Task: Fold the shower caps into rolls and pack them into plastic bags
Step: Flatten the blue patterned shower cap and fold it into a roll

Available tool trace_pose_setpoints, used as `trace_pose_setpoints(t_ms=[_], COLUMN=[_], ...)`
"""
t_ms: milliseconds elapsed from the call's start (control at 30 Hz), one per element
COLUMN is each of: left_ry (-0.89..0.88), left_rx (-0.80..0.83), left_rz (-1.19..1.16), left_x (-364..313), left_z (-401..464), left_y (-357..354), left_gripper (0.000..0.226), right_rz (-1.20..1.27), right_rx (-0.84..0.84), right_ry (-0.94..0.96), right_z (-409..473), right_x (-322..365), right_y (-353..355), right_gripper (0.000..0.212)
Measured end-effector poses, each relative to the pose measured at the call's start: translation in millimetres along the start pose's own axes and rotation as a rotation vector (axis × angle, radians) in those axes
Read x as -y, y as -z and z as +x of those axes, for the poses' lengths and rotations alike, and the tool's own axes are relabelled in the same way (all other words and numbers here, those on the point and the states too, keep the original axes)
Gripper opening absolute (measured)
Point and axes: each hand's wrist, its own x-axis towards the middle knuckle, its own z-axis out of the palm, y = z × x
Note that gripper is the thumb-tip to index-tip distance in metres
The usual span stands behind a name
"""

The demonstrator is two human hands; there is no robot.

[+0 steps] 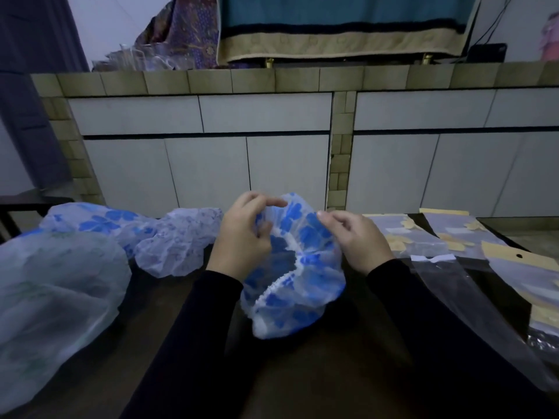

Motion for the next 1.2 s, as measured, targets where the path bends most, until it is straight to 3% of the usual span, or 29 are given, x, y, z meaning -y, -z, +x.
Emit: trace_pose_setpoints(t_ms=[67, 200, 333, 400, 533, 600, 667, 733, 833, 1000, 1200], left_ry=[-0.07, -0.048, 0.272, 0.426, 0.682, 0.753, 0.718, 0.632, 0.475, 0.376, 0.64], left_rx=[0.057, 0.119, 0.032, 0.118, 0.287, 0.26, 0.158, 0.021, -0.046, -0.055, -0.255], left_rz=[-0.015, -0.132, -0.221, -0.218, -0.391, -0.44, -0.268, -0.041, 0.167, 0.226, 0.14], left_x=[-2, -5, 7, 18, 23, 23, 25, 22, 17, 14, 17], left_z=[0, -6, -6, -8, -13, -14, -12, -13, -15, -16, -11], left_y=[0, -8, -8, -4, 5, 3, -1, -3, -5, -7, 7], left_gripper=[0.048, 0.029, 0.019, 0.013, 0.026, 0.021, 0.017, 0.014, 0.014, 0.023, 0.051], right_rz=[-0.157, 0.157, 0.206, 0.405, 0.748, 0.65, 0.421, 0.221, 0.074, -0.006, 0.211], right_rx=[-0.087, -0.023, -0.067, -0.097, -0.101, -0.115, -0.096, -0.056, -0.035, -0.206, -0.277], right_ry=[0.061, -0.007, -0.053, -0.099, -0.238, -0.216, -0.175, -0.104, 0.117, 0.187, -0.02], right_z=[0, -4, -6, -5, -6, -9, -12, -16, -20, -19, -13], right_x=[7, 12, 3, 0, -2, -5, -5, -1, 9, 12, 4], right_y=[-4, -25, -40, -38, -32, -36, -40, -41, -40, -37, -38], right_gripper=[0.021, 0.035, 0.014, 0.005, 0.016, 0.022, 0.028, 0.049, 0.067, 0.02, 0.011])
